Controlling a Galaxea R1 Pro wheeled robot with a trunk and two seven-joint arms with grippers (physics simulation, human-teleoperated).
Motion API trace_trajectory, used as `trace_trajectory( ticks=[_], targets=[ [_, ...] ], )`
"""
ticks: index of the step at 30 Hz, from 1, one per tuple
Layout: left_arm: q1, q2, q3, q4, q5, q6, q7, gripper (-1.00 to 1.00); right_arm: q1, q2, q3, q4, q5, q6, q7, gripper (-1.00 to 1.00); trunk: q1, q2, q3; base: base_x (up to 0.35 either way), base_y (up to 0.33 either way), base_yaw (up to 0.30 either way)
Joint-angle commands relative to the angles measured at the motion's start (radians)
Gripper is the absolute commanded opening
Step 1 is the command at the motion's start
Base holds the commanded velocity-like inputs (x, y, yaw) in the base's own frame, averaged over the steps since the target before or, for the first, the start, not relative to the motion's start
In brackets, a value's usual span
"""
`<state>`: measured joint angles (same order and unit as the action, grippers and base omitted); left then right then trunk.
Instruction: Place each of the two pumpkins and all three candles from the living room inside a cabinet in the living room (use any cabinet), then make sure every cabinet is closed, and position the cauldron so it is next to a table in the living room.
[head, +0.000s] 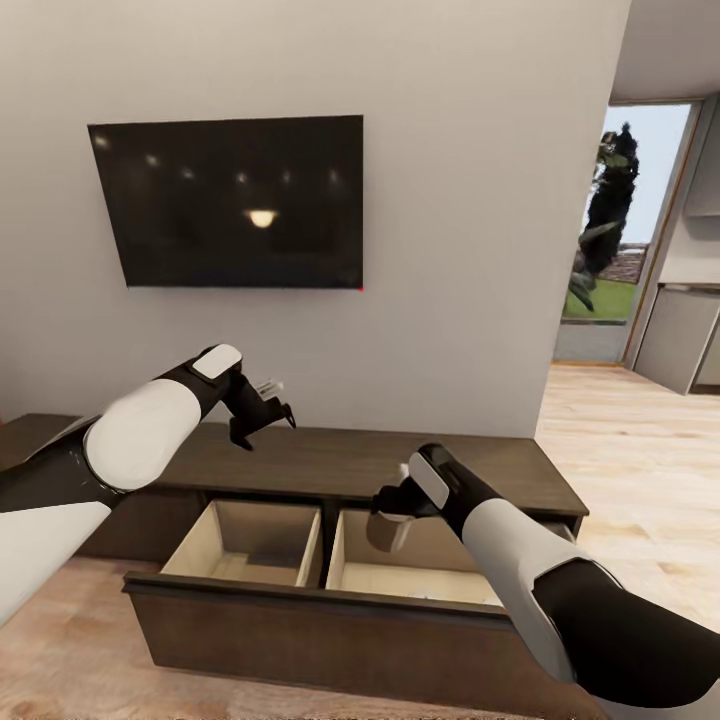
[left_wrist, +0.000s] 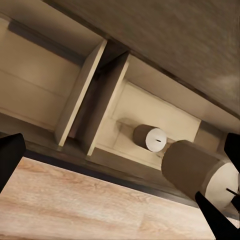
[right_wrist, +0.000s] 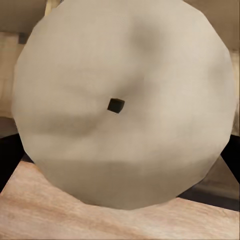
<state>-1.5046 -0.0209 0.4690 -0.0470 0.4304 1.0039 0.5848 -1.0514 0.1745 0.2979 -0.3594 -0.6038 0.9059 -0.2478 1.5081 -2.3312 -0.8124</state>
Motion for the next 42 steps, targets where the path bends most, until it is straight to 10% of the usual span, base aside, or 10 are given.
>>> trace_trajectory(
  ticks=[1,12,42],
  targets=[
    [0.000,0.000,0.001,-0.002,0.011,0.002,0.010,1.00,0.000,0.000,0.005,0.000,-0.002,-0.005,0.013,-1.00,0.004,-0.008,-0.004,0.000,0.000,0.000],
    [0.000,-0.002,0.002,-0.002,0.013,0.001,0.010,1.00,0.001,0.000,0.028,0.000,0.003,-0.035,0.173,-1.00,0.046,-0.085,-0.039,0.000,0.000,0.000],
    [0.000,-0.006,-0.001,-0.002,0.008,0.000,0.010,1.00,0.004,0.000,0.095,0.026,0.005,-0.100,0.180,-1.00,0.093,-0.169,-0.088,0.000,0.000,0.000]
  ],
)
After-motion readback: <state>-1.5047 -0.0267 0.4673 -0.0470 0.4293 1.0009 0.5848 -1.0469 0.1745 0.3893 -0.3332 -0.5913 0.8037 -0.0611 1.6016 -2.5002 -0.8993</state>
